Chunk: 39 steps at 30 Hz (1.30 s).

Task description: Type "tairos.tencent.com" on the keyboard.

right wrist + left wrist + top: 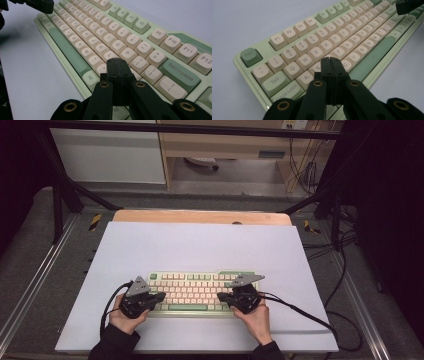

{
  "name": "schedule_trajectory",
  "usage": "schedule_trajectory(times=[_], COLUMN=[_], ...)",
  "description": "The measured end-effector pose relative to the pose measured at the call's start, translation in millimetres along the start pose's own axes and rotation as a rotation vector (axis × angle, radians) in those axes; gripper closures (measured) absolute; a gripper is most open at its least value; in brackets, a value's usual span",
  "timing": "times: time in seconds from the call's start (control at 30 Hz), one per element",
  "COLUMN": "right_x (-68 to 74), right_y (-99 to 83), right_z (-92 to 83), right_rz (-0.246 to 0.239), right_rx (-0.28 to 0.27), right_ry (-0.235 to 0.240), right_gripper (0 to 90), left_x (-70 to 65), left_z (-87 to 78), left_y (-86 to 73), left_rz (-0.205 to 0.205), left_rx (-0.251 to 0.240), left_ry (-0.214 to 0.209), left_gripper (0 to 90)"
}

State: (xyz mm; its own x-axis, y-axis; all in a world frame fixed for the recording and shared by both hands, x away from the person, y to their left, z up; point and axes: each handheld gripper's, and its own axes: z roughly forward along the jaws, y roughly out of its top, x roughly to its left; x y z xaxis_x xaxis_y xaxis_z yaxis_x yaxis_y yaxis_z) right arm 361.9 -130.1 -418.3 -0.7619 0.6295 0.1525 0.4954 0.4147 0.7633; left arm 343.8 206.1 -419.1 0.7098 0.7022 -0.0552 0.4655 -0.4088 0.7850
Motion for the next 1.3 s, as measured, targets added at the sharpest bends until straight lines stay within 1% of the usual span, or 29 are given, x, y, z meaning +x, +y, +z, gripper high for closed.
schedule_trajectory(times=[0.23, 0.53, 0.77, 0.93, 1.3], right_x=[-0.4, -1.5, -1.6, -1.6, -2.0], right_y=[-0.4, -0.9, -1.0, -1.1, -0.9], right_z=[-1.8, -3.8, -4.4, -4.0, -5.4], right_rz=[0.003, 0.005, 0.004, 0.004, 0.002], right_rx=[0.005, -0.003, -0.001, -0.002, -0.002], right_ry=[-0.001, -0.002, 0.001, 0.000, 0.000], right_gripper=[90.0, 90.0, 90.0, 90.0, 90.0], left_x=[-7.4, -15.3, -20.3, -21.9, -20.7], left_z=[5.9, 15.1, 24.0, 27.4, 29.8], left_y=[4.6, 8.9, 9.2, 8.7, 6.7], left_rz=[0.006, 0.016, 0.031, 0.036, 0.033], left_rx=[0.002, 0.008, 0.023, 0.028, 0.032], left_ry=[-0.006, -0.014, -0.015, -0.017, -0.020], left_gripper=[89.6, 89.6, 89.7, 89.7, 89.7])
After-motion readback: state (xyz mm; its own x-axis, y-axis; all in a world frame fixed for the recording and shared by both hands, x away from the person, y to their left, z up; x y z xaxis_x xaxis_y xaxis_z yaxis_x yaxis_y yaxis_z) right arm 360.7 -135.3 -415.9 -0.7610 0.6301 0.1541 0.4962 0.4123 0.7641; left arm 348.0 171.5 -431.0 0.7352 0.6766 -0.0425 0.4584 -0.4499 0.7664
